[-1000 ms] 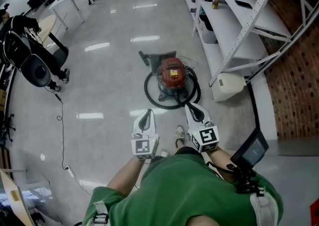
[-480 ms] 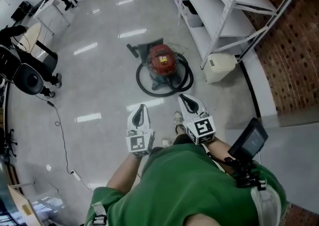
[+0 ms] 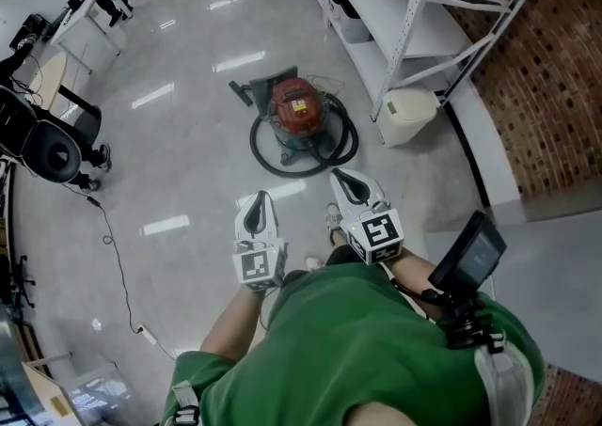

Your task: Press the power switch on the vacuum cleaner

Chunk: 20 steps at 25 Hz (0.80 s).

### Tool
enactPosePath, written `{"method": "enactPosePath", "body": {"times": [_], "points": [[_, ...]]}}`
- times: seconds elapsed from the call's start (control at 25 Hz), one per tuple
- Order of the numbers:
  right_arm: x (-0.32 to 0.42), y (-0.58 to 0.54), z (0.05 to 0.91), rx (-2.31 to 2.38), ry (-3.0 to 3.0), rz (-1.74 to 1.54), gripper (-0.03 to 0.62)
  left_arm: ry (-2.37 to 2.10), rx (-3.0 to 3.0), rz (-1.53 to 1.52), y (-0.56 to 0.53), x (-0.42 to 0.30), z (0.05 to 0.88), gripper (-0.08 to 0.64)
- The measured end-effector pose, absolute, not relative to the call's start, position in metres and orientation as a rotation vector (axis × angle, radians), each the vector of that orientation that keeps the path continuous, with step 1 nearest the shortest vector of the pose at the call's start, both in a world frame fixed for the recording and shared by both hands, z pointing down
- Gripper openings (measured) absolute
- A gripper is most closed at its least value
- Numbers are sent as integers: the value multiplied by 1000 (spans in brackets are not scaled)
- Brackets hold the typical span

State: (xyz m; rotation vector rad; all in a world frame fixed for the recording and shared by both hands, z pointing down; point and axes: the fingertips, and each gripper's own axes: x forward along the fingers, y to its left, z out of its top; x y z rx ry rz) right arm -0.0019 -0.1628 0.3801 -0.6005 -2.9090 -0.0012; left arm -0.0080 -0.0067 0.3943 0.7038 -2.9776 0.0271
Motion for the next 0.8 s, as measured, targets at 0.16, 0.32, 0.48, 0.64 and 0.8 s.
{"method": "enactPosePath", "body": {"times": [0.16, 0.32, 0.48, 0.64, 0.8], "points": [[-5, -162, 379, -603, -2914, -6, 12, -2967, 696, 24, -6, -9, 396, 14], [-9, -163, 378, -602, -2915, -7, 12, -2962, 687, 38, -6, -12, 397, 14], [-12, -164, 380, -599, -2910, -13, 12, -2965, 689, 32, -9, -16, 397, 14], [-16, -162, 382, -596, -2903, -11, 12, -2963, 693, 31, -8, -21, 397, 14], [-21, -159, 384, -602, -2905, -16, 12, -2965, 689, 30, -5, -25, 399, 14]]}}
